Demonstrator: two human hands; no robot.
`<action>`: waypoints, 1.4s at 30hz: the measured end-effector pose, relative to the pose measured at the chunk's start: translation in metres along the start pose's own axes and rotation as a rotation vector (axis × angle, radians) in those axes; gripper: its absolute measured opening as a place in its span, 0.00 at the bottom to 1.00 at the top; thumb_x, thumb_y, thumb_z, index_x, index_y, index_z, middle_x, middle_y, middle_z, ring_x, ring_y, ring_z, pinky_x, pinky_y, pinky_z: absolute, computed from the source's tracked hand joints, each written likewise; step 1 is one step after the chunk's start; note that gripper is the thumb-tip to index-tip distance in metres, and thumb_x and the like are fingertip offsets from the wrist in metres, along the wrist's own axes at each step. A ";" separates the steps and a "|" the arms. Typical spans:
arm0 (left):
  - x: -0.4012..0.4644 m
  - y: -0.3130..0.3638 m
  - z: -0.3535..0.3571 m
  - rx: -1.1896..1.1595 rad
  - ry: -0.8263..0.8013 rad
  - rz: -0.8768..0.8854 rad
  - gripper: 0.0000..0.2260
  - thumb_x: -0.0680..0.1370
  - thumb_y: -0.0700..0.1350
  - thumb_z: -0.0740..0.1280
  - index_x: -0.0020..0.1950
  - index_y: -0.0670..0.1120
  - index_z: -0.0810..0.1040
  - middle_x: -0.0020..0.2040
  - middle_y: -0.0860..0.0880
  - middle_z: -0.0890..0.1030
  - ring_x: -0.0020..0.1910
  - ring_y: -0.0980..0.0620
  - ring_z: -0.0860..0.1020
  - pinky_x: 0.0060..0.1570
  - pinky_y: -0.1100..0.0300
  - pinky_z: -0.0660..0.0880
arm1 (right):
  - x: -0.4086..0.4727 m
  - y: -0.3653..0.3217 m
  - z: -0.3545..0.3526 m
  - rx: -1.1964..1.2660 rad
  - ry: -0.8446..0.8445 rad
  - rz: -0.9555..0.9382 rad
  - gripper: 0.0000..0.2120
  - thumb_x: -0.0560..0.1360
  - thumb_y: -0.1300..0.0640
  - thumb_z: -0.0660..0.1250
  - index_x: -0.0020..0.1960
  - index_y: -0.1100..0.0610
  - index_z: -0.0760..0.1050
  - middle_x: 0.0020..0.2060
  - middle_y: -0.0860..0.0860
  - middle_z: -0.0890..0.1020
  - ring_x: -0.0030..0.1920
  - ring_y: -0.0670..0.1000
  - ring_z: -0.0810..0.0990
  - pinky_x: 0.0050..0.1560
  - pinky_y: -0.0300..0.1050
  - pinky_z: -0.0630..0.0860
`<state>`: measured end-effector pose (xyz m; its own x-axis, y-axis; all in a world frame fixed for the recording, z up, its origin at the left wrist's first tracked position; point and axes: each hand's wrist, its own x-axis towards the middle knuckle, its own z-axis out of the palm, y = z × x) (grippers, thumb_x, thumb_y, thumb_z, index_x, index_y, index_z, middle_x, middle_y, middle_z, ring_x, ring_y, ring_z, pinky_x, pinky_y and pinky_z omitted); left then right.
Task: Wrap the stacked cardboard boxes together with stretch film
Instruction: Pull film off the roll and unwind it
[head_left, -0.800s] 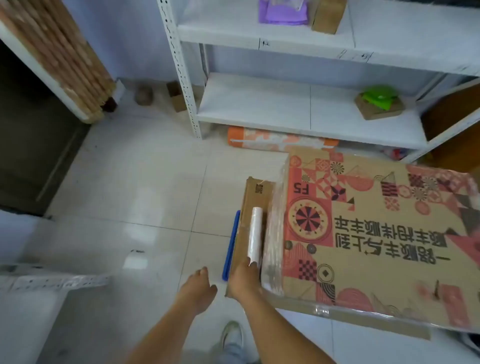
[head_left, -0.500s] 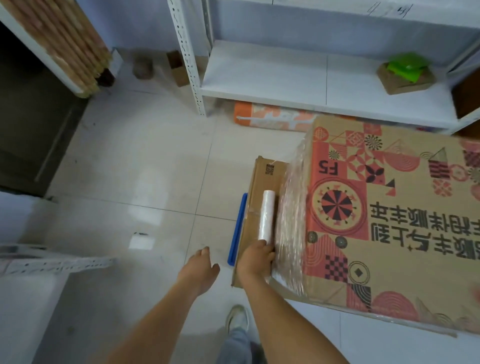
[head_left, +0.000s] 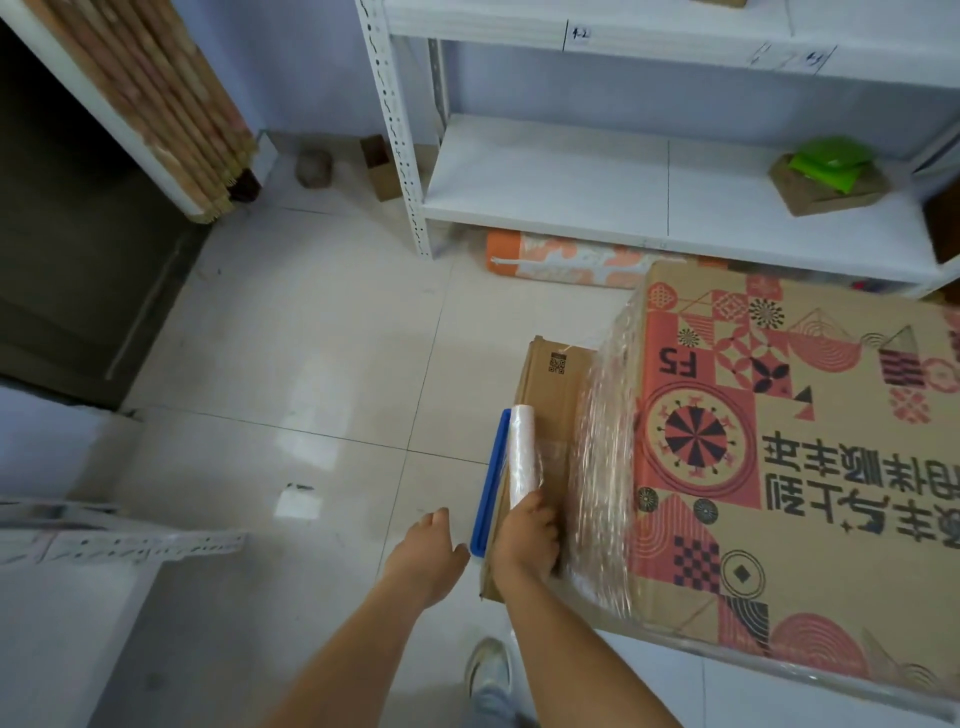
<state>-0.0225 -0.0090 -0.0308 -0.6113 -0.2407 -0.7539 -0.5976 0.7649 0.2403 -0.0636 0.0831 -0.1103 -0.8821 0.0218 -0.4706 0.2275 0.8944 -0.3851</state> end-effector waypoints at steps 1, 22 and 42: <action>-0.002 0.001 -0.005 0.009 0.011 -0.003 0.26 0.81 0.49 0.57 0.76 0.44 0.53 0.75 0.47 0.61 0.72 0.48 0.62 0.66 0.55 0.64 | -0.003 -0.002 -0.002 -0.002 -0.002 -0.004 0.30 0.46 0.66 0.83 0.43 0.65 0.73 0.24 0.59 0.75 0.18 0.57 0.74 0.18 0.40 0.70; -0.209 0.144 -0.241 -0.915 0.513 0.206 0.22 0.67 0.53 0.73 0.52 0.39 0.75 0.49 0.41 0.81 0.46 0.43 0.80 0.49 0.51 0.78 | -0.120 -0.153 -0.365 0.670 -0.407 -0.411 0.15 0.72 0.59 0.69 0.58 0.57 0.74 0.48 0.53 0.80 0.46 0.50 0.80 0.47 0.43 0.80; -0.295 0.232 -0.277 -1.160 0.315 0.670 0.15 0.72 0.39 0.74 0.57 0.42 0.76 0.47 0.43 0.82 0.45 0.45 0.81 0.39 0.54 0.78 | -0.160 -0.126 -0.532 0.825 -0.037 -0.534 0.10 0.78 0.55 0.64 0.58 0.54 0.73 0.47 0.50 0.78 0.42 0.49 0.77 0.44 0.41 0.77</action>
<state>-0.1249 0.0741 0.4172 -0.9494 -0.2701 -0.1604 -0.1359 -0.1074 0.9849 -0.1709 0.2045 0.4362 -0.9424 -0.3213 -0.0930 0.0322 0.1896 -0.9813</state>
